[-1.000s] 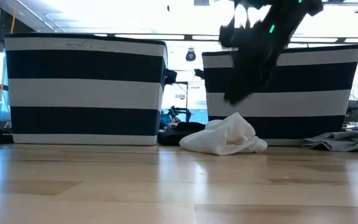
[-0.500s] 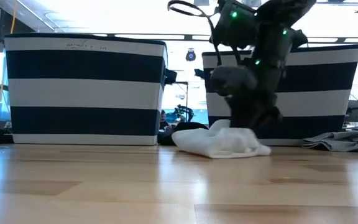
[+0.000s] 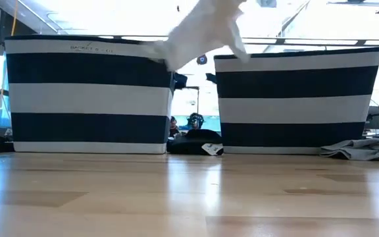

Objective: Sort clothes
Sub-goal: Put the white underwear into the right laundry bin

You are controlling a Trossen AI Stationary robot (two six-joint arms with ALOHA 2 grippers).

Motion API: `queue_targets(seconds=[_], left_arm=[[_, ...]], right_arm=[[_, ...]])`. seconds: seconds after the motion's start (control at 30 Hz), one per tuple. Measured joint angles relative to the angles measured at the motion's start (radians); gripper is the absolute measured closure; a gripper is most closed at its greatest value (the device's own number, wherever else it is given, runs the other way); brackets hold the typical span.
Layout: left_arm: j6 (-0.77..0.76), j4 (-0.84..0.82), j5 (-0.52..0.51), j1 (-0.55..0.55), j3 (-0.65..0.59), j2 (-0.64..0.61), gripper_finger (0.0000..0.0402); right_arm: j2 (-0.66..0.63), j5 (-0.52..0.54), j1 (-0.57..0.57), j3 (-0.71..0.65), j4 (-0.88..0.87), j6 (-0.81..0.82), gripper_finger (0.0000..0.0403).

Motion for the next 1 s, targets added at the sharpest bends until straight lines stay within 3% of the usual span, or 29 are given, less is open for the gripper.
queue_targets(seconds=[0.2, 0.33, 0.5, 0.67, 0.83, 1.0], left_arm=[[-0.049, 0.004, -0.067, 0.0, 0.0, 0.006, 0.0271], [-0.107, 0.004, -0.089, 0.0, 0.0, 0.022, 0.0271], [-0.127, 0.004, -0.156, 0.0, 0.0, 0.058, 0.0271], [-0.127, 0.007, -0.167, 0.0, 0.0, 0.101, 0.0271], [-0.13, 0.012, -0.166, 0.0, -0.001, 0.145, 0.0271], [-0.145, 0.011, -0.166, 0.0, -0.001, 0.176, 0.0271]], right_arm=[[0.001, 0.089, -0.199, 0.25, -0.384, -0.027, 0.04], [0.003, 0.068, -0.383, 0.26, -0.545, -0.037, 0.04], [0.007, -0.09, -0.596, 0.092, -0.472, -0.216, 0.04], [0.013, -0.232, -0.743, -0.229, -0.288, -0.295, 0.0385], [0.006, -0.373, -0.851, -0.531, -0.082, -0.322, 0.0319], [-0.003, -0.39, -0.908, -0.582, -0.191, -0.318, 0.0246]])
